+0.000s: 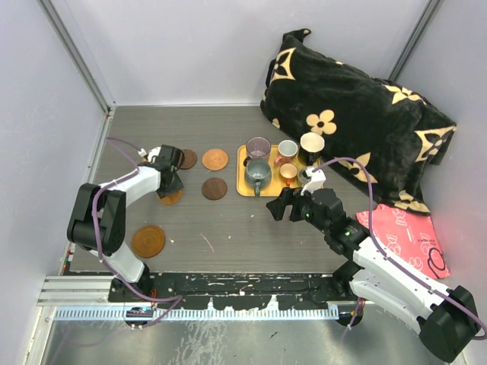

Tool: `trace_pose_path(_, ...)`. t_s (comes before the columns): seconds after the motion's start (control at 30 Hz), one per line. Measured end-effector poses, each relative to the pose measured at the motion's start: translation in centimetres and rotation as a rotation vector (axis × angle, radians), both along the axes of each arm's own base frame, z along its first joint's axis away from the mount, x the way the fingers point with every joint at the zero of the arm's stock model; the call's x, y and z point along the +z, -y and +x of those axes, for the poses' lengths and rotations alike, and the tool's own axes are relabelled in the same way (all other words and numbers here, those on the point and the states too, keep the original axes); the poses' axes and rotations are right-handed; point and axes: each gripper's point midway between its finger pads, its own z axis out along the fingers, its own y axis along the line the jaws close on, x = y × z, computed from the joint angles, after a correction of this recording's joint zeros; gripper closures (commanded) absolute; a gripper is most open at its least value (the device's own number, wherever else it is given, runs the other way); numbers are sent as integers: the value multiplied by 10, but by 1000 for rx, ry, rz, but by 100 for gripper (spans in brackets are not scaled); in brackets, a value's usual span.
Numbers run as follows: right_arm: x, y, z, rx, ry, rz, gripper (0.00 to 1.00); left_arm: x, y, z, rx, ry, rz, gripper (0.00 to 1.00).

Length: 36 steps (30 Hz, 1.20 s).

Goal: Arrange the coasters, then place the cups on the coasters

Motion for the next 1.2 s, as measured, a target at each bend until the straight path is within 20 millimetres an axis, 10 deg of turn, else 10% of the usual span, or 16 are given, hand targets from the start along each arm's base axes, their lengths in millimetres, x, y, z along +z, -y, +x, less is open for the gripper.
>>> trace_pose_path(0.37,0,0,0,1,0,-1,6,1,51,12,-103,18,-6,57)
trace_pose_path(1.2,-3,-1,-1,3,-7,-6,6,2,56,21,-89,23,-4,54)
